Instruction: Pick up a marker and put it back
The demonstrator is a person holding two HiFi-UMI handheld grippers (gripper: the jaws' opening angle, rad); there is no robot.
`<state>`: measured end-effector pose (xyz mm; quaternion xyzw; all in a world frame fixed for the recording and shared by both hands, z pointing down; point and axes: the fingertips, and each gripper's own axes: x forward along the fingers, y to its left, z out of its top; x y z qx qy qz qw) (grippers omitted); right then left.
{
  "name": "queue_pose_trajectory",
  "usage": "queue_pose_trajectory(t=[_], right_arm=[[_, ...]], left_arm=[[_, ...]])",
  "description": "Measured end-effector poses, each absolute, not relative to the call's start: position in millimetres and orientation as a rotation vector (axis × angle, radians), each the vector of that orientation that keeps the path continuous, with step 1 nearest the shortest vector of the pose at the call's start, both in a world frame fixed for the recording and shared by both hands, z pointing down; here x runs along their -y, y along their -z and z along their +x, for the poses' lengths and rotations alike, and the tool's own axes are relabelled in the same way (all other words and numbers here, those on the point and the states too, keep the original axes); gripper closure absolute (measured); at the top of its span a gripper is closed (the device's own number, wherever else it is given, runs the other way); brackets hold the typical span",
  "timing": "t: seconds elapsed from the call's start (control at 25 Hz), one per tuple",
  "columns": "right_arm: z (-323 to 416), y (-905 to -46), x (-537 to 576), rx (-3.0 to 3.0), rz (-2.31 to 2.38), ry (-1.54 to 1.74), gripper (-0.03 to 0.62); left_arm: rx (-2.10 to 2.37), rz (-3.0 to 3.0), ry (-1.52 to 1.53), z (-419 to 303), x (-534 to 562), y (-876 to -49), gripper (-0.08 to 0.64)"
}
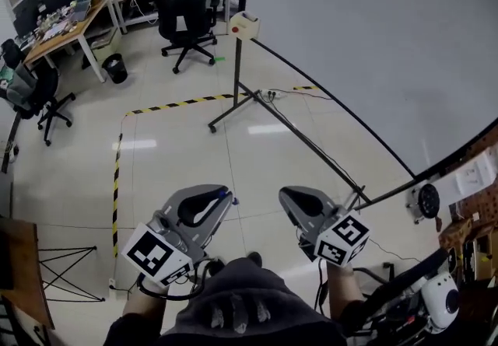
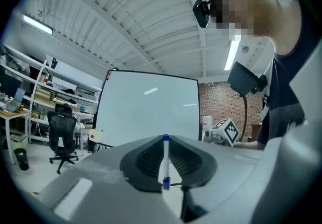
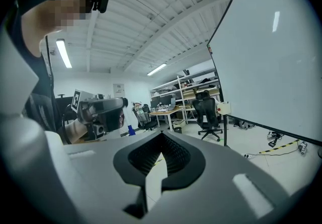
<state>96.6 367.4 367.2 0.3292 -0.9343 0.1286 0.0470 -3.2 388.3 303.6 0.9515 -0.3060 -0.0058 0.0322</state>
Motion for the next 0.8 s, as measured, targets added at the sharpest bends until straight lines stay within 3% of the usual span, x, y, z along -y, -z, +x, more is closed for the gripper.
queue_pose_trajectory(t=[0.8], right_arm=[[110.1,-369.7,-352.6,2.880,0.995,-0.429,0.591]], left_arm=[[1.019,2.966,0.048,0.2,-378.0,-279.0,0.525]])
